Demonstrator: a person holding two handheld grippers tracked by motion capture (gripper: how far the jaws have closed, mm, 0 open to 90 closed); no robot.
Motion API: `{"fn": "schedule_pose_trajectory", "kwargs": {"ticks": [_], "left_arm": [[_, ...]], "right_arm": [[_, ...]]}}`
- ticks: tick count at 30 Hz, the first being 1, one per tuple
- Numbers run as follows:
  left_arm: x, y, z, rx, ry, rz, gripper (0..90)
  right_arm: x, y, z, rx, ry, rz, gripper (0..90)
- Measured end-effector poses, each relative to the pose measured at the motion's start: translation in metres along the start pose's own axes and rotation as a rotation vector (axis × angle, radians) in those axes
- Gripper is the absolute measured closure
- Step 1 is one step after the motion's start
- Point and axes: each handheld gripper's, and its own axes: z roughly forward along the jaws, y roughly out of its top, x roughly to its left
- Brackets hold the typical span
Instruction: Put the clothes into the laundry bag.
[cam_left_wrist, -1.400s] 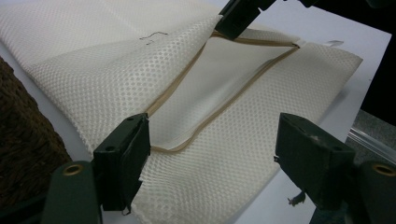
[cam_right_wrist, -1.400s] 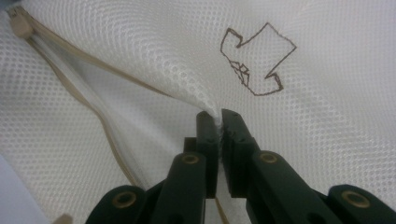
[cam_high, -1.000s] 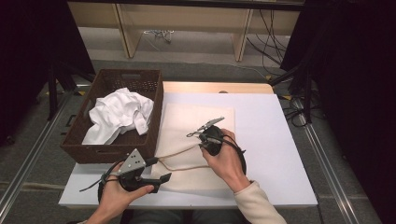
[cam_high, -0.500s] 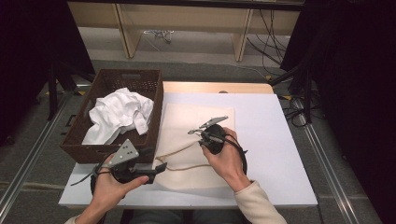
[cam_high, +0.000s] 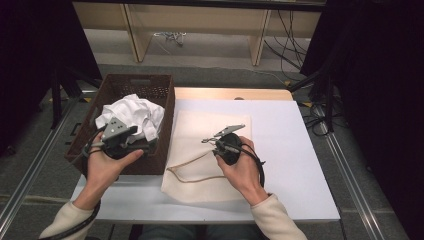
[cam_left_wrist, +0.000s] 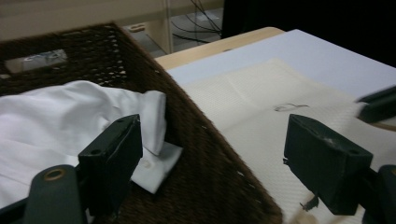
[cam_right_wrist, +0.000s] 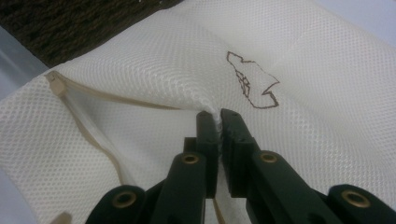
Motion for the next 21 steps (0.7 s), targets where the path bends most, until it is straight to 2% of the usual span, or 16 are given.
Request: {"fn": "schedule_pose_trajectory", "kwargs": {"ticks": [4,6,8,9,10,11,12,13,14,17,19,20,21], "left_arm": [[0.019,0.012,0.008,0.015,0.055,-0.008,18.6],[0.027,0.018,0.012,0.021,0.067,-0.019,18.6],[0.034,0.022,0.017,0.03,0.086,-0.023,18.6],[0.038,0.024,0.02,0.034,0.091,-0.029,18.6],[0.043,0.026,0.024,0.042,0.103,-0.036,18.5],[0.047,0.027,0.027,0.05,0.111,-0.039,18.5],[0.047,0.027,0.027,0.05,0.111,-0.039,18.3],[0.054,0.028,0.034,0.078,0.127,-0.049,18.2],[0.057,0.029,0.038,0.09,0.131,-0.053,18.1],[0.065,0.028,0.047,0.109,0.143,-0.067,17.7],[0.072,0.027,0.054,0.136,0.157,-0.07,17.2],[0.077,0.027,0.056,0.174,0.164,-0.046,16.8],[0.08,0.026,0.06,0.18,0.174,-0.059,16.7]], "right_arm": [[0.0,0.0,0.0,-0.012,0.002,0.001,87.6],[0.0,0.0,0.001,-0.016,0.0,-0.006,87.6],[0.0,0.001,0.001,-0.007,0.008,-0.001,87.6],[0.0,0.001,-0.001,-0.01,-0.008,-0.001,87.7],[0.0,0.0,-0.001,-0.02,-0.009,0.015,87.7],[0.0,0.001,-0.002,-0.015,-0.004,0.012,87.7],[0.0,0.001,-0.002,-0.015,-0.004,0.012,87.7],[0.0,0.001,-0.001,-0.02,-0.009,0.007,87.7],[-0.001,0.001,0.0,-0.023,0.004,-0.007,87.7],[0.0,0.001,-0.001,-0.008,-0.003,-0.007,87.7],[0.0,0.001,0.001,-0.008,0.013,-0.005,87.7],[0.0,0.0,0.001,-0.014,0.011,0.003,87.7],[0.0,0.0,0.0,-0.011,0.012,0.001,87.7]]}}
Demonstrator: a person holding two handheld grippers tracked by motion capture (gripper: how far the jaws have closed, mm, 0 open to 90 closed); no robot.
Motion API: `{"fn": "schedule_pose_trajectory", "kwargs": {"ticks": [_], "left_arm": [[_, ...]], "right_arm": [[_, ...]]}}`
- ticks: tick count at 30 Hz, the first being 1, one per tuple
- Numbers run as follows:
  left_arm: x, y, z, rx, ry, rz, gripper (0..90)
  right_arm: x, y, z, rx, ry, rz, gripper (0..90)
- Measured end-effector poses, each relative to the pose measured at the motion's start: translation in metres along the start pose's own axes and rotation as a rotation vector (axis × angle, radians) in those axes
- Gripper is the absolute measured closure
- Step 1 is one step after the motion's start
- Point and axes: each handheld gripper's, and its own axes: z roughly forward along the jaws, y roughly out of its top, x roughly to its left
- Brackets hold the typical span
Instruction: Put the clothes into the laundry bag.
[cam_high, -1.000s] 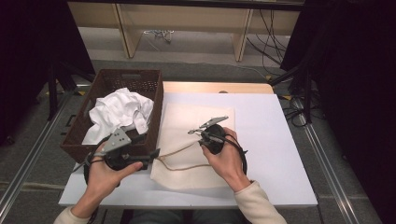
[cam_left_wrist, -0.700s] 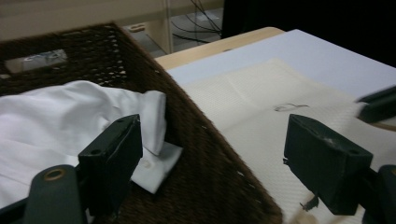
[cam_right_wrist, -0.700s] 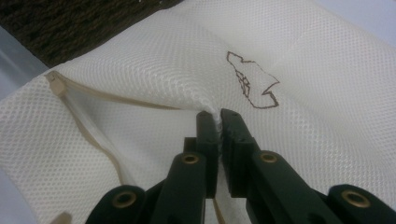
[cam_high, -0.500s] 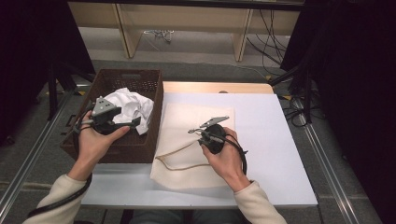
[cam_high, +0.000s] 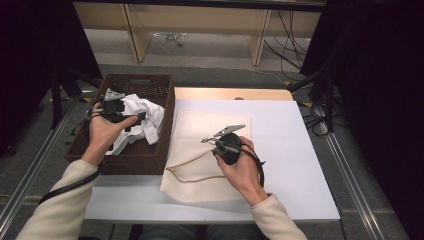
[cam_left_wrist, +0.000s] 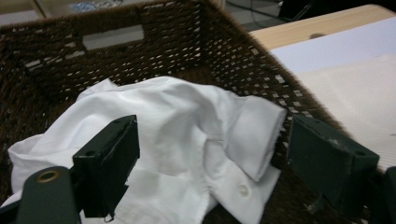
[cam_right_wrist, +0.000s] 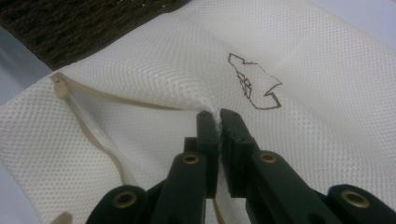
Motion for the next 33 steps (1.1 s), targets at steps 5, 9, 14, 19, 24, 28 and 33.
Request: {"fn": "schedule_pose_trajectory", "kwargs": {"ticks": [5,9,14,19,24,28,33], "left_arm": [[0.012,-0.001,0.019,0.06,0.063,-0.038,15.9],[0.019,-0.005,0.034,0.11,0.099,-0.064,15.1],[0.027,-0.01,0.046,0.164,0.148,-0.093,14.9],[0.033,-0.015,0.064,0.226,0.172,-0.114,13.2],[0.036,-0.02,0.079,0.298,0.187,-0.136,8.9],[0.036,-0.024,0.088,0.333,0.191,-0.144,6.5],[0.037,-0.027,0.097,0.396,0.194,-0.131,6.2]], "right_arm": [[-0.001,0.0,0.0,0.015,-0.004,0.0,87.7],[0.001,0.0,0.0,0.02,-0.012,0.025,87.7],[0.001,-0.001,0.002,0.026,0.0,0.042,87.6],[0.002,-0.001,0.001,0.04,0.007,0.043,87.6],[0.002,-0.001,0.002,0.035,0.007,0.047,87.6],[0.001,-0.001,0.002,0.037,0.002,0.048,87.6],[0.003,-0.001,0.002,0.046,0.014,0.057,87.4]]}}
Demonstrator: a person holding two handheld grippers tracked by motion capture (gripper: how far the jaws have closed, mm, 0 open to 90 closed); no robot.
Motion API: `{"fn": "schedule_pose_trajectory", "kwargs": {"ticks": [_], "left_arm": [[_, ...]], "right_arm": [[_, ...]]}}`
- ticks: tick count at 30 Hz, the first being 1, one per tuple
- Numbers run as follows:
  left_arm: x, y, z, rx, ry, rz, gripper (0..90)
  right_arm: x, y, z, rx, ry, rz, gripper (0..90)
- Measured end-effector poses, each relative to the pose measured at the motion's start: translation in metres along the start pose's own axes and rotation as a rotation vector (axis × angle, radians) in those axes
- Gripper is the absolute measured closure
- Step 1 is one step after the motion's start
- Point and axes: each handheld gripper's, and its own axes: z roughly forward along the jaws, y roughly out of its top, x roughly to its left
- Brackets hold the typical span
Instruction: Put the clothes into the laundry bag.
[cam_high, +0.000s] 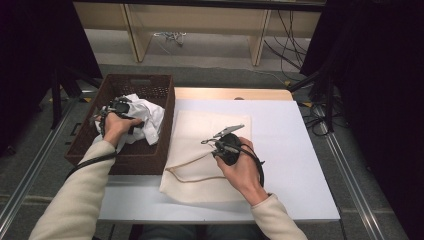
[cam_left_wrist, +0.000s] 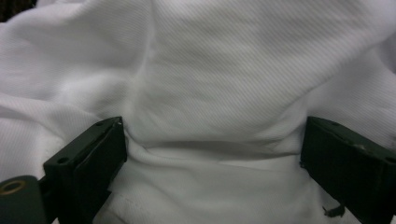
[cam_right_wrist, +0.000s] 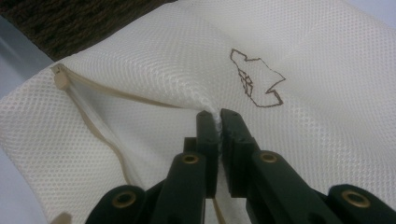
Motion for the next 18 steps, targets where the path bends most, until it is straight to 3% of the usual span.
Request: {"fn": "schedule_pose_trajectory", "kwargs": {"ticks": [9,11,13,15,18], "left_arm": [[-0.0007,-0.0003,0.0066,0.057,0.01,0.044,21.2],[0.0015,-0.0002,0.0056,0.058,-0.013,0.052,29.8],[0.0033,-0.0002,0.0049,0.058,0.011,0.056,40.5],[0.0053,0.0004,0.0043,0.067,-0.012,0.056,45.8],[0.0044,0.001,0.0045,0.076,0.009,0.058,56.7]], "right_arm": [[-0.0017,-0.0002,0.0002,0.0,0.0,-0.008,87.4],[-0.0024,-0.0002,0.0003,0.001,-0.001,-0.014,87.4],[-0.0019,-0.0005,0.0004,0.002,0.001,-0.002,87.4],[-0.0023,-0.0005,0.0006,-0.003,0.001,-0.006,87.4],[-0.002,-0.0004,0.0003,0.003,-0.001,-0.002,87.4]]}}
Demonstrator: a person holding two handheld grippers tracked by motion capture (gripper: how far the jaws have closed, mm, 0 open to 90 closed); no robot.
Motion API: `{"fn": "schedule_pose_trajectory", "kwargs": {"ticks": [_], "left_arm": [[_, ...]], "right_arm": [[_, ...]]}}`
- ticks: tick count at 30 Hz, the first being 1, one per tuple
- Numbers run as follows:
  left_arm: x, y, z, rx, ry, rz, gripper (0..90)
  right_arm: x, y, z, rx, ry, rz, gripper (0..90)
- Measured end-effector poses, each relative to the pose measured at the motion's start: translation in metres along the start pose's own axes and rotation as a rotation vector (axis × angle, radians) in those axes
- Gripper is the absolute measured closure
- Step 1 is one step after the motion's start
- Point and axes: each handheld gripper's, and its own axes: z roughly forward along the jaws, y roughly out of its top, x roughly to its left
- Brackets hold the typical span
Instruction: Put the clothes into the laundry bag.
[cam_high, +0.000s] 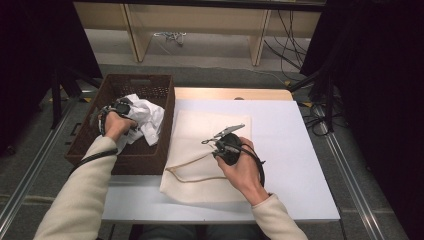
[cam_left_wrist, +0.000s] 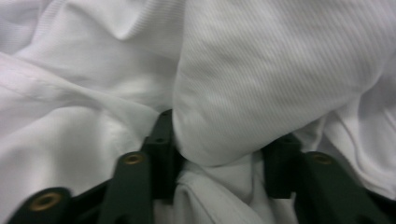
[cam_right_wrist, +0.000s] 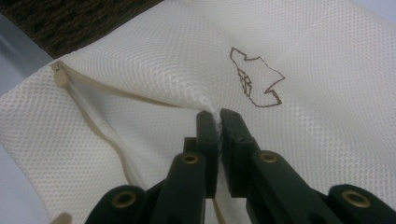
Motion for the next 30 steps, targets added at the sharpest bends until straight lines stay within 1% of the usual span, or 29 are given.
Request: {"fn": "schedule_pose_trajectory", "kwargs": {"ticks": [1,2,3,5,6,7,9,13,14,15,17,18,19,21,22,23,24,25,26,29,30], "left_arm": [[0.0,0.0,0.002,-0.018,-0.001,-0.007,58.9],[0.0,0.001,0.0,0.006,0.002,0.0,61.1],[0.001,0.002,0.0,0.008,-0.019,-0.002,63.5],[0.002,0.002,0.0,0.008,-0.025,-0.013,68.3],[0.003,0.002,0.0,0.009,-0.023,-0.019,69.7],[0.003,0.002,0.0,0.006,-0.03,-0.024,71.7],[0.005,0.002,0.0,0.002,-0.035,-0.025,74.3],[0.009,0.001,-0.003,-0.011,-0.06,-0.05,77.7],[0.011,0.0,-0.004,-0.02,-0.067,-0.054,78.3],[0.012,0.0,-0.005,-0.021,-0.073,-0.057,78.6],[0.015,-0.001,-0.007,-0.033,-0.096,-0.074,78.8],[0.017,-0.001,-0.01,-0.03,-0.104,-0.083,78.9],[0.017,-0.001,-0.011,-0.038,-0.109,-0.084,79.1],[0.018,-0.002,-0.015,-0.063,-0.119,-0.083,79.3],[0.017,-0.003,-0.017,-0.083,-0.128,-0.104,79.3],[0.017,-0.003,-0.018,-0.103,-0.143,-0.111,79.4],[0.017,-0.004,-0.02,-0.122,-0.148,-0.126,79.4],[0.019,-0.006,-0.02,-0.175,-0.151,-0.107,79.5],[0.02,-0.006,-0.023,-0.171,-0.158,-0.104,79.5],[0.023,-0.01,-0.028,-0.225,-0.179,-0.113,79.5],[0.024,-0.012,-0.03,-0.261,-0.19,-0.116,79.6]], "right_arm": [[-0.001,0.0,0.0,-0.003,-0.003,-0.016,87.4],[-0.001,0.0,0.0,-0.002,-0.002,-0.014,87.4],[0.0,0.0,0.0,-0.001,-0.001,-0.004,87.4],[0.0,0.0,0.0,0.003,0.004,0.005,87.4],[-0.002,0.0,0.0,0.002,0.005,-0.009,87.4],[-0.003,0.0,0.001,-0.003,0.004,-0.026,87.5],[-0.002,0.0,0.0,0.003,0.006,-0.006,87.6],[-0.002,0.0,0.001,-0.01,0.003,0.004,87.7],[-0.003,0.0,0.001,-0.01,0.002,-0.009,87.7],[-0.003,0.0,0.001,-0.01,0.002,-0.007,87.7],[-0.002,0.0,0.001,-0.004,0.009,0.021,87.7],[-0.004,0.0,0.001,-0.007,0.008,0.004,87.6],[-0.004,0.001,0.0,-0.006,0.01,-0.006,87.7],[-0.005,0.001,0.0,-0.005,0.007,-0.008,87.7],[-0.004,0.001,0.0,-0.001,0.008,-0.003,87.7],[-0.005,0.001,0.001,-0.006,0.007,-0.009,87.7],[-0.005,0.001,0.0,-0.006,0.009,-0.009,87.7],[-0.004,0.0,0.0,-0.005,0.007,0.001,87.7],[-0.003,0.0,0.0,-0.007,0.007,0.011,87.7],[-0.004,0.0,0.001,-0.013,0.005,0.002,87.7],[-0.004,0.0,0.001,-0.011,0.006,0.007,87.7]]}}
